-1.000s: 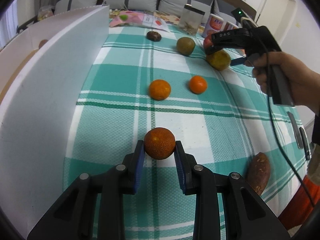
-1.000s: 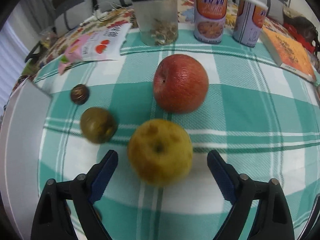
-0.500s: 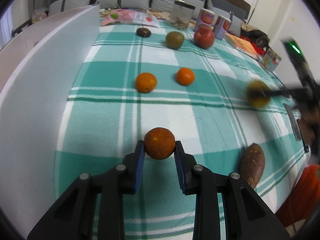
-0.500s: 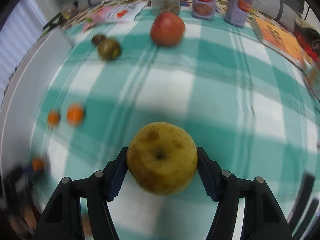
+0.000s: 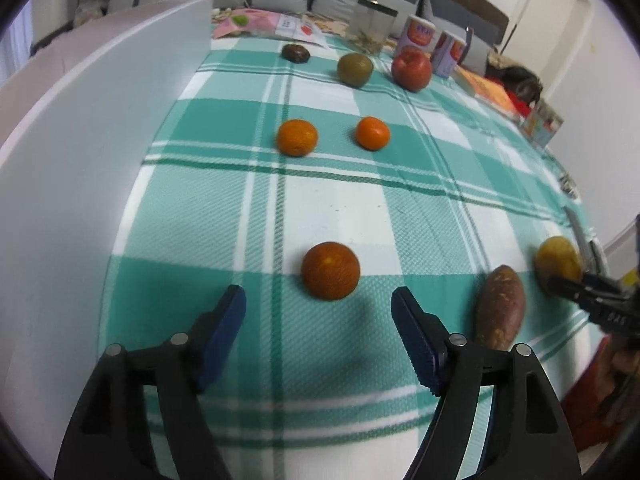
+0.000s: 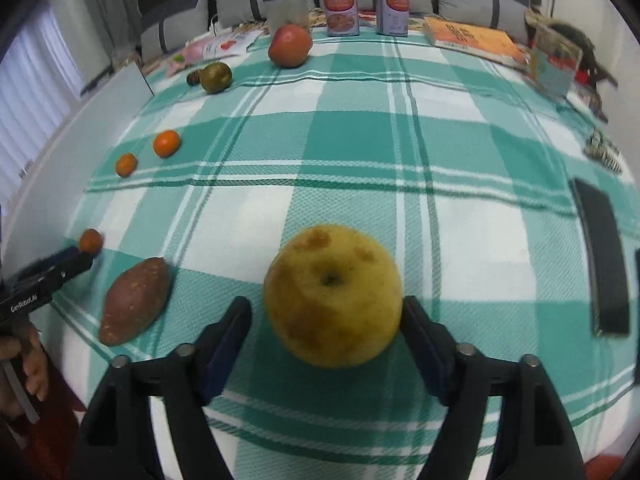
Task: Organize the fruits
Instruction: 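Carry the orange and yellow pear into the white box and release both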
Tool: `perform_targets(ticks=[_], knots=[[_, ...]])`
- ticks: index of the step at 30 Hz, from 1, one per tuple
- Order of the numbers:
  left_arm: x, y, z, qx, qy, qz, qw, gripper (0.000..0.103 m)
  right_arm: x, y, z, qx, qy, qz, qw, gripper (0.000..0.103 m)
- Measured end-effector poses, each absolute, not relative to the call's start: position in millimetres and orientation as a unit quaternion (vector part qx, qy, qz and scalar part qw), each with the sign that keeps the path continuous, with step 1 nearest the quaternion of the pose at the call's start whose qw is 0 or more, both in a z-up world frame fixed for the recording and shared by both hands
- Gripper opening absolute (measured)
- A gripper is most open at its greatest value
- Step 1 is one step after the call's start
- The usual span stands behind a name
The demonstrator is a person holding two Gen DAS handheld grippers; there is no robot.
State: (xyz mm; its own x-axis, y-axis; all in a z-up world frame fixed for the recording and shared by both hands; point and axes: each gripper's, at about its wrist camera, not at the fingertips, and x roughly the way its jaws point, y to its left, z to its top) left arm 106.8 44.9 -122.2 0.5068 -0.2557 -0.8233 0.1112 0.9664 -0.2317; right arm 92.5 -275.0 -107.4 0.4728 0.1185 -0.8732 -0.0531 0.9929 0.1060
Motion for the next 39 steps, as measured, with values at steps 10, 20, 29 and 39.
perform_targets(ticks=[10, 20, 29, 39], knots=[[116, 20, -122, -0.004, 0.478, -0.122, 0.870, 0.055, 91, -281, -100, 0.028, 0.502, 0.059, 0.862, 0.082], [110, 27, -106, -0.028, 0.482, -0.126, 0.866, 0.028, 105, -275, -102, 0.027, 0.538, 0.043, 0.842, 0.065], [86, 130, 42, -0.167, 0.400, -0.117, 0.893, 0.028, 138, -140, 22, 0.059, 0.461, 0.239, 0.853, 0.065], [114, 278, -39, -0.220, 0.500, 0.091, 0.832, 0.029, 184, 110, 17, -0.028, 0.486, 0.394, 0.779, 0.065]])
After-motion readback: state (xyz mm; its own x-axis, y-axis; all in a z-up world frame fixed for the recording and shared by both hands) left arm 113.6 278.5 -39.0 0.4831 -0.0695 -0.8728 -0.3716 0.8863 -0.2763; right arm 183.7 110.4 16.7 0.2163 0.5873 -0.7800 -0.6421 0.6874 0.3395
